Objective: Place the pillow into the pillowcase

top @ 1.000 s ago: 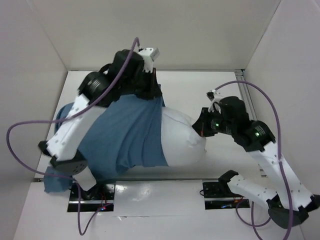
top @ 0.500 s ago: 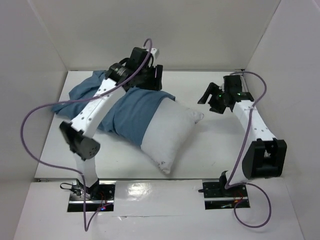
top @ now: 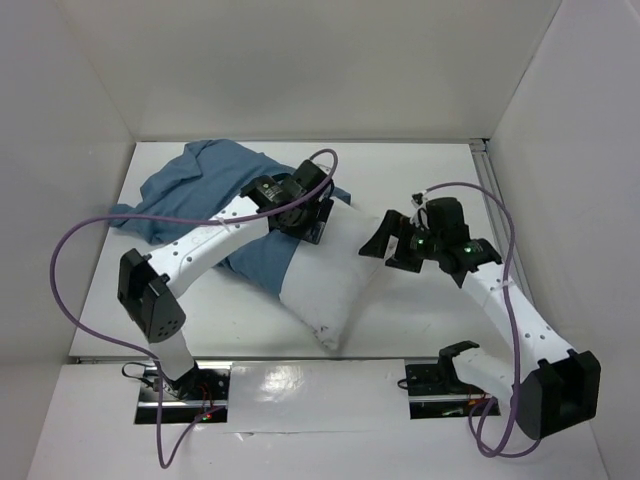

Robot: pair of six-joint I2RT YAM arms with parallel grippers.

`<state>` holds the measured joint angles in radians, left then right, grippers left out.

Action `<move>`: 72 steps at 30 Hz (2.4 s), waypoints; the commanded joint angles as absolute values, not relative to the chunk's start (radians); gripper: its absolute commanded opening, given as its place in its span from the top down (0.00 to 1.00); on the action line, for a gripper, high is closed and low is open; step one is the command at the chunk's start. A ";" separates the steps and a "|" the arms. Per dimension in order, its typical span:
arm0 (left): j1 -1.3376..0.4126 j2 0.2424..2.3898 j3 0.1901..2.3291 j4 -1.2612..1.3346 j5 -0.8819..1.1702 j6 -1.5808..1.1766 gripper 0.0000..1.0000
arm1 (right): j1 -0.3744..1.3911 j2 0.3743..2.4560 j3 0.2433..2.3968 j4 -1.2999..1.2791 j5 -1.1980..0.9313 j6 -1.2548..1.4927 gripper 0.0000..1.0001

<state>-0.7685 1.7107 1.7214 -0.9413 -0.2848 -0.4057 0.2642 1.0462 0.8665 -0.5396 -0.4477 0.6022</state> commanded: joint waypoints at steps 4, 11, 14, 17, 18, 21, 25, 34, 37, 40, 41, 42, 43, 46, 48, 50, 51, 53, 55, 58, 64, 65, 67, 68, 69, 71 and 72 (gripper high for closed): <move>-0.761 1.700 1.703 -0.943 -0.434 -0.451 0.28 | 0.365 1.052 0.789 -0.425 -0.465 0.693 0.01; -0.721 1.648 1.672 -0.953 -0.425 -0.451 0.42 | 0.439 1.170 0.744 -0.292 -0.453 0.712 0.15; -0.701 1.629 1.672 -0.962 -0.434 -0.451 0.56 | 0.439 1.193 0.733 -0.255 -0.428 0.712 0.35; -0.701 1.620 1.699 -0.971 -0.414 -0.451 0.77 | 0.439 1.203 0.733 -0.242 -0.408 0.721 0.62; -0.701 1.611 1.712 -0.982 -0.393 -0.451 0.87 | 0.439 1.203 0.724 -0.242 -0.399 0.721 0.71; -0.701 1.611 1.781 -0.964 -0.226 -0.405 1.00 | 0.439 1.193 0.748 -0.149 -0.426 0.753 1.00; -0.802 1.669 1.948 -0.855 0.173 -0.393 1.00 | 0.439 1.224 0.920 -0.075 -0.465 0.778 1.00; -0.787 1.795 2.300 -0.576 0.633 -0.587 1.00 | 0.546 1.157 1.036 -0.075 -0.260 0.817 1.00; -0.804 1.808 2.194 -0.558 0.684 -0.630 1.00 | 0.586 1.219 0.747 0.177 -0.177 0.934 1.00; -0.868 1.809 2.166 -0.549 0.684 -0.640 1.00 | 0.586 1.355 0.637 0.444 -0.144 1.018 1.00; -0.879 1.795 2.166 -0.549 0.684 -0.640 1.00 | 0.571 1.385 0.626 0.489 -0.144 1.050 1.00; -0.879 1.783 2.186 -0.549 0.684 -0.640 1.00 | 0.558 1.402 0.626 0.535 -0.144 1.067 1.00; -0.879 1.782 2.215 -0.549 0.684 -0.640 1.00 | 0.558 1.411 0.626 0.552 -0.158 1.093 1.00; -0.824 1.782 2.255 -0.549 0.684 -0.640 1.00 | 0.548 1.349 0.626 0.549 -0.127 1.117 1.00; -0.755 1.808 2.287 -0.558 0.698 -0.630 1.00 | 0.548 1.243 0.626 0.496 -0.043 1.117 1.00; -0.698 1.882 2.301 -0.567 0.698 -0.607 1.00 | 0.548 1.156 0.588 0.474 0.029 1.129 1.00; -0.683 1.920 2.319 -0.586 0.710 -0.595 1.00 | 0.557 1.138 0.575 0.474 0.099 1.129 1.00; -0.672 2.021 2.362 -0.616 0.741 -0.595 1.00 | 0.566 1.138 0.551 0.489 0.165 1.144 1.00; -0.672 2.052 2.372 -0.626 0.741 -0.580 1.00 | 0.566 1.181 0.542 0.489 0.179 1.166 1.00; -0.683 2.062 2.349 -0.664 0.660 -0.532 0.97 | 0.580 1.268 0.532 0.532 0.164 1.178 1.00; -0.683 2.108 2.487 -0.801 0.495 -0.468 0.93 | 0.754 1.298 0.421 0.601 0.331 1.369 1.00; -0.683 2.108 2.496 -0.801 0.506 -0.468 0.99 | 0.755 1.307 0.420 0.601 0.342 1.387 1.00; -0.683 2.108 2.496 -0.801 0.526 -0.477 1.00 | 0.769 1.296 0.410 0.578 0.376 1.428 1.00; -0.683 2.108 2.482 -0.792 0.526 -0.477 1.00 | 0.769 1.286 0.400 0.569 0.389 1.437 1.00; -0.683 2.108 2.482 -0.779 0.526 -0.477 1.00 | 0.769 1.273 0.400 0.557 0.405 1.437 1.00; -0.683 2.108 2.482 -0.779 0.535 -0.477 1.00 | 0.793 1.214 0.400 0.447 0.466 1.491 1.00; -0.683 2.108 2.482 -0.779 0.535 -0.477 1.00 | 0.807 1.188 0.400 0.425 0.486 1.500 1.00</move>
